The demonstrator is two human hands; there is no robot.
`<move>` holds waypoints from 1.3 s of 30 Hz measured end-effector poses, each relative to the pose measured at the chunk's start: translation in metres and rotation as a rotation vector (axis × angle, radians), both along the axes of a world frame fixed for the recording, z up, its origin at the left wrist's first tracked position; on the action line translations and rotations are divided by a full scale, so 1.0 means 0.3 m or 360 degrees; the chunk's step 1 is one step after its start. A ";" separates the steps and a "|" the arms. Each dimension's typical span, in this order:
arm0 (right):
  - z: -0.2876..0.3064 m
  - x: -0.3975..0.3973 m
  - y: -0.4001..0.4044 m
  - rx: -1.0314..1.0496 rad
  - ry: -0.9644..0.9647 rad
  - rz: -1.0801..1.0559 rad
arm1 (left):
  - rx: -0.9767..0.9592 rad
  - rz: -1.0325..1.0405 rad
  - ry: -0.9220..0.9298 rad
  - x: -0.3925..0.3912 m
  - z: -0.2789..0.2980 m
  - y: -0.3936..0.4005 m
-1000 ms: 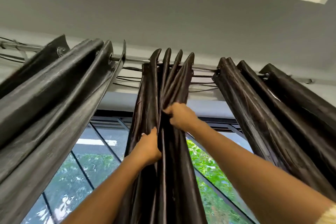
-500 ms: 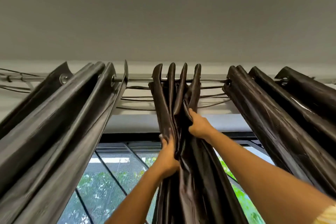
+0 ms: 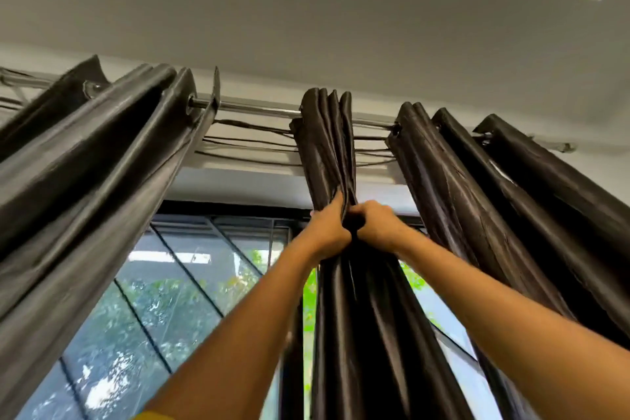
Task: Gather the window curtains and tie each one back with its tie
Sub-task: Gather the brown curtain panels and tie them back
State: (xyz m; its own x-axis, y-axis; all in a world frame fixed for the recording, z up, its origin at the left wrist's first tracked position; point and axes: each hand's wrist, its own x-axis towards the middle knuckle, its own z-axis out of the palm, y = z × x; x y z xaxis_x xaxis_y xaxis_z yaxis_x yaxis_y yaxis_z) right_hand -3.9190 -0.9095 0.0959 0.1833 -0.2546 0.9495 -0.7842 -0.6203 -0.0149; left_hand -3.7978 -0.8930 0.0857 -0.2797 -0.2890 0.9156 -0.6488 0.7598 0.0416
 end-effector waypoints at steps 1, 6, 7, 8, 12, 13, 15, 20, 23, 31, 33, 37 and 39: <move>-0.048 0.041 -0.010 0.0016 0.0032 -0.0006 | 0.0000 0.0022 0.0019 0.027 -0.030 0.015; -0.422 0.137 -0.064 0.0194 0.0008 -0.0012 | 0.0079 0.0236 0.0010 0.098 -0.323 -0.005; -0.499 0.135 -0.067 0.0231 0.0005 -0.0051 | 0.0085 0.0274 0.0021 0.107 -0.392 -0.019; -0.570 0.132 -0.066 0.0248 0.0021 -0.0096 | 0.0079 0.0295 0.0037 0.117 -0.458 -0.032; -0.846 0.133 -0.016 0.0269 0.0170 -0.0304 | 0.0148 0.0221 0.0126 0.151 -0.761 -0.076; -0.906 0.136 -0.003 0.0275 0.0194 -0.0343 | 0.0171 0.0178 0.0138 0.154 -0.836 -0.081; -1.037 0.146 0.021 0.0308 0.0215 -0.0443 | 0.0200 0.0151 0.0178 0.157 -1.000 -0.081; -1.253 0.174 0.095 0.0485 0.0279 -0.0654 | 0.0254 0.0206 0.0250 0.159 -1.262 -0.046; -1.326 0.183 0.142 0.0445 0.0145 -0.0686 | 0.0245 0.0404 0.0173 0.176 -1.307 -0.021; -1.202 0.214 0.281 -0.0450 -0.0246 -0.0580 | -0.0091 0.0452 0.0146 0.205 -1.198 0.109; -1.151 0.240 0.304 -0.0510 -0.0251 -0.0495 | -0.0133 0.0370 0.0129 0.210 -1.171 0.145; -1.084 0.282 0.328 -0.0524 -0.0194 -0.0407 | -0.0107 0.0188 0.0164 0.228 -1.142 0.159; -1.065 0.288 0.324 -0.0466 -0.0149 -0.0447 | -0.0065 0.0126 0.0240 0.240 -1.139 0.144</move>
State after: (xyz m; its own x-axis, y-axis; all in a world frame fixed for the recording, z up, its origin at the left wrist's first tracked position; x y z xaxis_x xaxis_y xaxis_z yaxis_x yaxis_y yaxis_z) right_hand -3.8325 -0.8123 -0.2236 0.0549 0.0010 0.9985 -0.9272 -0.3711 0.0514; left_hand -3.7257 -0.8499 -0.2559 -0.1162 -0.2666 0.9568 -0.6955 0.7095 0.1132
